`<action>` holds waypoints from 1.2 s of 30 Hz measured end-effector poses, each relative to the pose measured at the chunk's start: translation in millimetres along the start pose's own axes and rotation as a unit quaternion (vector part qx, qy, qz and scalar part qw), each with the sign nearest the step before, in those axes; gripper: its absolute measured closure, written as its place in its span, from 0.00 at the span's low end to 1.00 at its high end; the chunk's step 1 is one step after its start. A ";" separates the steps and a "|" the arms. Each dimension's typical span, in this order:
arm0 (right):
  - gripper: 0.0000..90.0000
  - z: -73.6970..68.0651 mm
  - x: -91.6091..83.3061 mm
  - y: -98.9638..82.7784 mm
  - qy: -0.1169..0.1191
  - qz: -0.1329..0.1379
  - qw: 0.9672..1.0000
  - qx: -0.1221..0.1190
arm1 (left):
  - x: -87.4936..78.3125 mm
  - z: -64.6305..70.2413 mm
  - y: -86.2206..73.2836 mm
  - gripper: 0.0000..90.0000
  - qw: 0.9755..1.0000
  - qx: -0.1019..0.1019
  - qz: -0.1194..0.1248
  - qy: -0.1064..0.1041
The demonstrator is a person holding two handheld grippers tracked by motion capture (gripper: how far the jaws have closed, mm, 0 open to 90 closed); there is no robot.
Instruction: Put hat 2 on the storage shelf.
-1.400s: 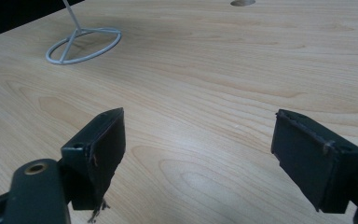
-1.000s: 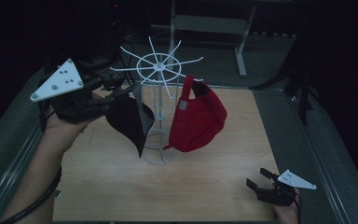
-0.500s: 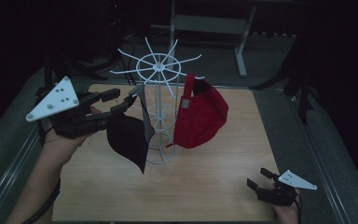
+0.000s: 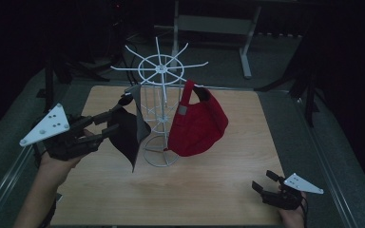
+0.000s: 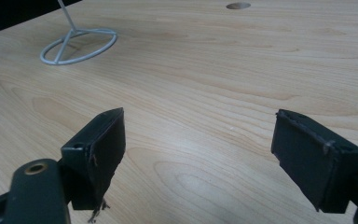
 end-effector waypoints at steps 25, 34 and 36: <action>0.19 1.6 2.0 -3.4 -0.014 -0.004 1.000 -0.013 | -16.0 -0.3 -107.9 0.63 0.998 -0.046 -0.039 0.020; 0.19 4.1 1.5 -4.9 -0.029 -0.004 0.999 -0.018 | -8.4 9.7 -153.6 0.60 0.996 -0.052 -0.071 0.014; 0.19 4.3 1.6 -5.4 -0.029 -0.004 0.999 -0.017 | -7.6 10.7 -161.2 0.60 0.995 -0.062 -0.078 0.011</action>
Point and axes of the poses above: each handheld gripper's, and its own axes: x roughly forward along the jaws, y roughly out of its top, z roughly to its right, the point moved 5 cm from there along x, roughly forward along the jaws, and after that the axes turned 5 degrees about z, right-handed, at the moved point
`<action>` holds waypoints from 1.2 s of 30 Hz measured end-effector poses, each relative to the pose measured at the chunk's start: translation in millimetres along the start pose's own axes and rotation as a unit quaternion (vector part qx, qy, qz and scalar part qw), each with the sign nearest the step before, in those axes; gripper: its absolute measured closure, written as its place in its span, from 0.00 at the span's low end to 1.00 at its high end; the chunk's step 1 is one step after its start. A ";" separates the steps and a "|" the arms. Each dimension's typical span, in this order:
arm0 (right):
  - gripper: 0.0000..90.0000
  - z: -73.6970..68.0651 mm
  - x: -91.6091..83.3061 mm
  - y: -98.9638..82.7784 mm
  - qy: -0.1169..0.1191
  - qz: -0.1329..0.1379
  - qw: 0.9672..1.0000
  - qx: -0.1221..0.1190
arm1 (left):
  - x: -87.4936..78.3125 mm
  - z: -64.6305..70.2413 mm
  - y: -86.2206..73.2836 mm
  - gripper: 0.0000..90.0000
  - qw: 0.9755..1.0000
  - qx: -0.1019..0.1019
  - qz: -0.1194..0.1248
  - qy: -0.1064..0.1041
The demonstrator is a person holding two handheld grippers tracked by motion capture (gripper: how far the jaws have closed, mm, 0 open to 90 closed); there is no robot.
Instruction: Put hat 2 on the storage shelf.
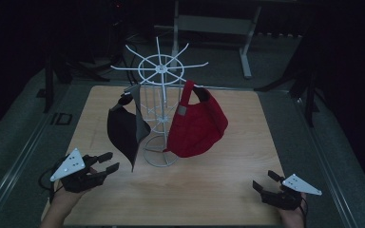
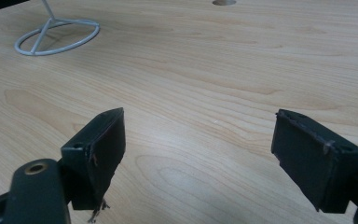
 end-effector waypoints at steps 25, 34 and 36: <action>0.19 0.9 1.8 -0.4 -0.011 0.005 1.000 -0.025 | -7.7 7.7 -64.1 0.60 0.998 -0.051 -0.036 0.012; 0.19 2.4 1.8 -0.8 -0.014 0.006 1.000 -0.025 | -16.1 6.7 -72.9 0.60 0.997 -0.062 -0.033 0.019; 0.19 2.5 2.0 -0.7 -0.013 0.005 1.000 -0.025 | -16.2 6.6 -72.9 0.60 0.997 -0.063 -0.032 0.021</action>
Point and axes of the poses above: each handheld gripper's, and its own axes: x roughly forward along the jaws, y roughly out of its top, z roughly to its right, the point moved 5 cm from there along x, roughly forward along the jaws, and after that the axes turned 5 degrees about z, right-handed, at the moved point
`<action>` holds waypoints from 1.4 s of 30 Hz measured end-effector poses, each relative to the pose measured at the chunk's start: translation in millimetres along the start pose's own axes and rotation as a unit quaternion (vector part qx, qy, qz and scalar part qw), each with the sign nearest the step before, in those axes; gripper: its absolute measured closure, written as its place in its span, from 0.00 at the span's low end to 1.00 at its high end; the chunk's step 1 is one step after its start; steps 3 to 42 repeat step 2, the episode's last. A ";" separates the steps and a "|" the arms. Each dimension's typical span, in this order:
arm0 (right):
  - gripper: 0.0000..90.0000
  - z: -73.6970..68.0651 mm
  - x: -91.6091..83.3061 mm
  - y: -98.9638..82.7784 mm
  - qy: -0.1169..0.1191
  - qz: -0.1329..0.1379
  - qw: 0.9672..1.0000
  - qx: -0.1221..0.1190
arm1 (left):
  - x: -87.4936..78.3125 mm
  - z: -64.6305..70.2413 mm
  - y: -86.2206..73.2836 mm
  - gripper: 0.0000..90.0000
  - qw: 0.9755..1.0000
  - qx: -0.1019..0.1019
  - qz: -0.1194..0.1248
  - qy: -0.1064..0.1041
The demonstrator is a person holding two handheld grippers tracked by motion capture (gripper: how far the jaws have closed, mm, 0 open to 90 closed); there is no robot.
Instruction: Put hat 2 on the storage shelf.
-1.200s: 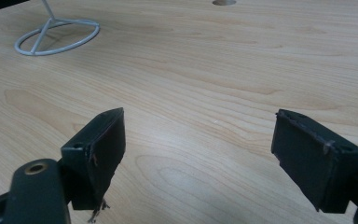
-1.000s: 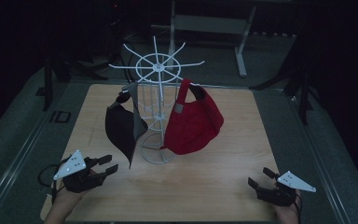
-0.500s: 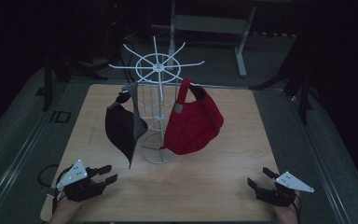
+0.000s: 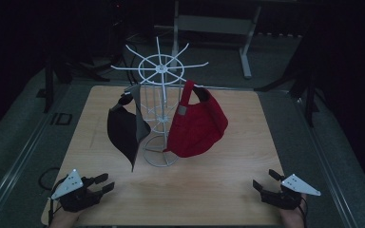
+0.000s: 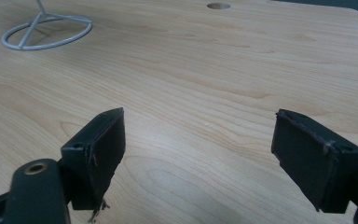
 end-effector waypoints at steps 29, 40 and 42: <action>0.19 0.1 -0.1 0.0 -0.001 0.000 1.000 -0.002 | -0.3 0.0 -0.1 0.60 1.000 0.000 0.001 0.000; 0.19 0.1 -0.1 0.0 -0.001 0.000 1.000 -0.002 | -0.3 0.0 -0.1 0.60 1.000 0.000 0.001 0.000; 0.19 0.1 -0.1 0.0 -0.001 0.000 1.000 -0.002 | -0.3 0.0 -0.1 0.60 1.000 0.000 0.001 0.000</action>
Point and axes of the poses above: each handheld gripper's, and its own axes: x roughly forward along the jaws, y roughly out of its top, z roughly to its right, the point moved 5 cm from there along x, roughly forward along the jaws, and after that the axes turned 5 degrees about z, right-handed, at the moved point
